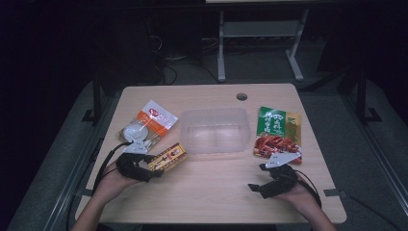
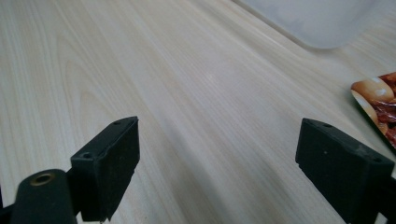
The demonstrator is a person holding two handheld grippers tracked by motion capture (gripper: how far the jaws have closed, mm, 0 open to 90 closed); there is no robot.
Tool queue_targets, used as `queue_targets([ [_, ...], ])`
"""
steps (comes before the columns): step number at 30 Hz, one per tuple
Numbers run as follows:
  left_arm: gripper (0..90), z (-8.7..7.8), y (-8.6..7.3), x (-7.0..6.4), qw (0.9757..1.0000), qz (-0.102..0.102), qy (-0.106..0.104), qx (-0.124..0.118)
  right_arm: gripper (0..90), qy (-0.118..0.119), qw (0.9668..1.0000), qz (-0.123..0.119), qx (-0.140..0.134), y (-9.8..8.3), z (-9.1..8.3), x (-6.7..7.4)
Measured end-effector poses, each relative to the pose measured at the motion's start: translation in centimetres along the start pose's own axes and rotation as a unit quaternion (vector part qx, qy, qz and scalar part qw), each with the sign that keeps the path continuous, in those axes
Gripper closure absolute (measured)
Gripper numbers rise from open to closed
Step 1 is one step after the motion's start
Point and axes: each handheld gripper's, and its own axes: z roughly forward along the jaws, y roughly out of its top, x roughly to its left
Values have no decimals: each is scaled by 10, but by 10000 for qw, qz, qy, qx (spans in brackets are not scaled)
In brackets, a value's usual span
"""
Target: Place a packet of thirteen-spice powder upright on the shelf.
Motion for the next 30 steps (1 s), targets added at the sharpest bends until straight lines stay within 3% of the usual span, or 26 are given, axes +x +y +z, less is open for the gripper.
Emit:
queue_targets([
  [9, 319, 7, 9, -16, 9989, 309, -363, -37, 147, 284, 9996, -89, -25, 0, 0, 1],
  [12, 319, 12, 14, -24, 9975, 485, -521, -29, 141, 396, 9990, -171, -81, 2, -1, 1],
  [17, 319, 18, 19, -29, 9960, 607, -649, -14, 141, 521, 9980, -306, -164, 6, -2, 1],
  [29, 319, 33, 34, -37, 9892, 1079, -991, -93, 141, 1014, 9920, -630, -402, 29, 4, 0],
  [30, 318, 35, 36, -38, 9884, 1104, -1039, -125, 141, 1135, 9903, -685, -419, 34, 5, -1],
])
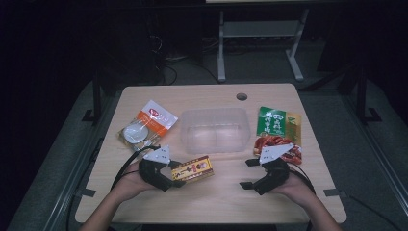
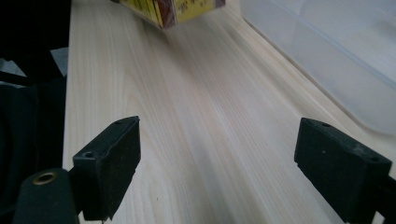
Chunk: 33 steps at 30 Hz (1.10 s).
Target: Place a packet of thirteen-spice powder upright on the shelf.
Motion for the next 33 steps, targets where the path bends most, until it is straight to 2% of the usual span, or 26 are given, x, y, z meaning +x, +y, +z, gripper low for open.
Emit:
queue_targets([
  [1, 318, 1, 2, 0, 10000, 42, -18, -8, 141, 0, 10000, 0, 0, 0, 0, 0],
  [4, 318, 4, 7, 1, 9997, 170, -143, -95, 145, 249, 9995, -170, -63, 12, 5, -2],
  [7, 318, 6, 10, 2, 9996, 219, -167, -97, 145, 338, 9991, -245, -122, 17, 8, -3],
  [8, 319, 7, 12, 3, 9994, 273, -211, -91, 144, 423, 9984, -360, -77, 23, 12, -3],
  [11, 318, 8, 14, 4, 9991, 332, -244, -101, 139, 458, 9981, -418, -45, 29, 16, -3],
  [12, 318, 9, 16, 6, 9989, 378, -249, -127, 139, 624, 9970, -430, -137, 34, 19, -5],
  [17, 319, 11, 20, 9, 9983, 467, -325, -136, 139, 852, 9948, -522, -174, 44, 23, -7],
  [18, 318, 12, 20, 10, 9978, 516, -378, -151, 140, 979, 9938, -493, -176, 48, 25, -7],
  [20, 319, 14, 20, 10, 9976, 515, -432, -188, 132, 1096, 9921, -596, -164, 52, 29, -7],
  [21, 318, 14, 20, 10, 9976, 515, -432, -188, 132, 1096, 9921, -596, -164, 52, 29, -7],
  [22, 318, 14, 19, 10, 9971, 569, -485, -154, 127, 1153, 9905, -742, -129, 56, 34, -7],
  [25, 318, 14, 20, 9, 9963, 673, -518, -134, 127, 1170, 9897, -805, -159, 58, 37, -7],
  [26, 318, 15, 20, 7, 9958, 695, -565, -196, 131, 1170, 9892, -870, -150, 59, 40, -7],
  [29, 319, 15, 21, 5, 9953, 727, -602, -214, 134, 1172, 9894, -835, -168, 59, 43, -5],
  [30, 318, 15, 21, 5, 9952, 728, -608, -235, 136, 1171, 9885, -941, -178, 59, 45, -3],
  [33, 318, 15, 22, 3, 9947, 750, -647, -294, 137, 1151, 9883, -994, -141, 59, 45, -1],
])
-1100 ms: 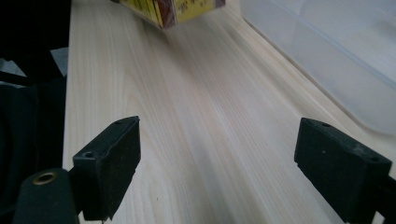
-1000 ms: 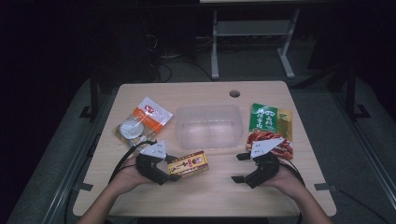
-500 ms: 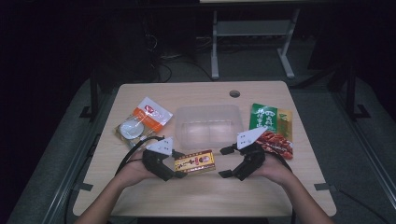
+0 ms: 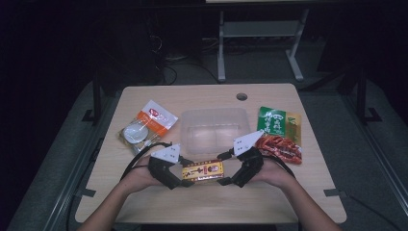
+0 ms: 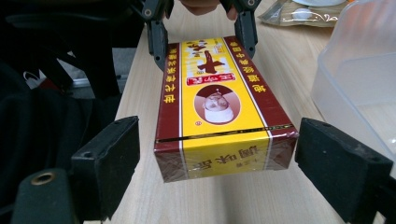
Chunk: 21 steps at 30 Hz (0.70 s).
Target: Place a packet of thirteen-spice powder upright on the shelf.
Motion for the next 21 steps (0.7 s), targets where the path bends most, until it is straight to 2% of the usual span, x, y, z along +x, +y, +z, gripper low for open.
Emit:
queue_targets([
  [12, 318, -2, 1, -1, 9999, 79, -27, -124, 227, 99, 9996, 104, -240, 0, 0, 1],
  [14, 318, -3, 1, -1, 9999, 74, -35, -133, 234, 82, 9997, 83, -236, 0, 0, 1],
  [16, 318, -3, 1, -1, 9998, 75, -60, -150, 280, 83, 9996, 15, -283, 0, 0, 2],
  [21, 318, -3, 0, 0, 9998, 85, -91, -151, 290, 118, 9995, 36, -297, 1, 0, 3],
])
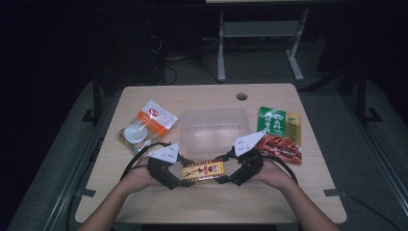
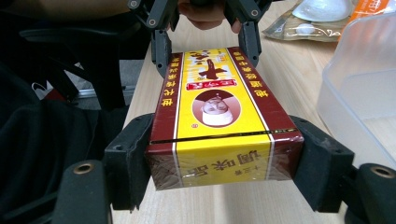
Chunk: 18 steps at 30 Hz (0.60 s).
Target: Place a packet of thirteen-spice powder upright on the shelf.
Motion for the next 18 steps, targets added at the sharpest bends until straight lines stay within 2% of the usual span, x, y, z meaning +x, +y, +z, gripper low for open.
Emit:
queue_targets([
  [3, 318, 1, -1, 0, 10000, -41, -48, -39, 298, 4, 10000, -38, 22, 0, 0, 1],
  [9, 315, 2, -3, 1, 9999, -4, -117, 38, 311, -18, 9998, -118, 135, 1, 1, 3],
  [16, 309, 7, -5, 1, 9998, -128, -134, 85, 314, -63, 9995, -112, 286, 1, 3, 4],
  [18, 267, 5, -7, 0, 9998, -166, -97, 97, 315, -99, 9993, -120, 353, 2, 1, 5],
])
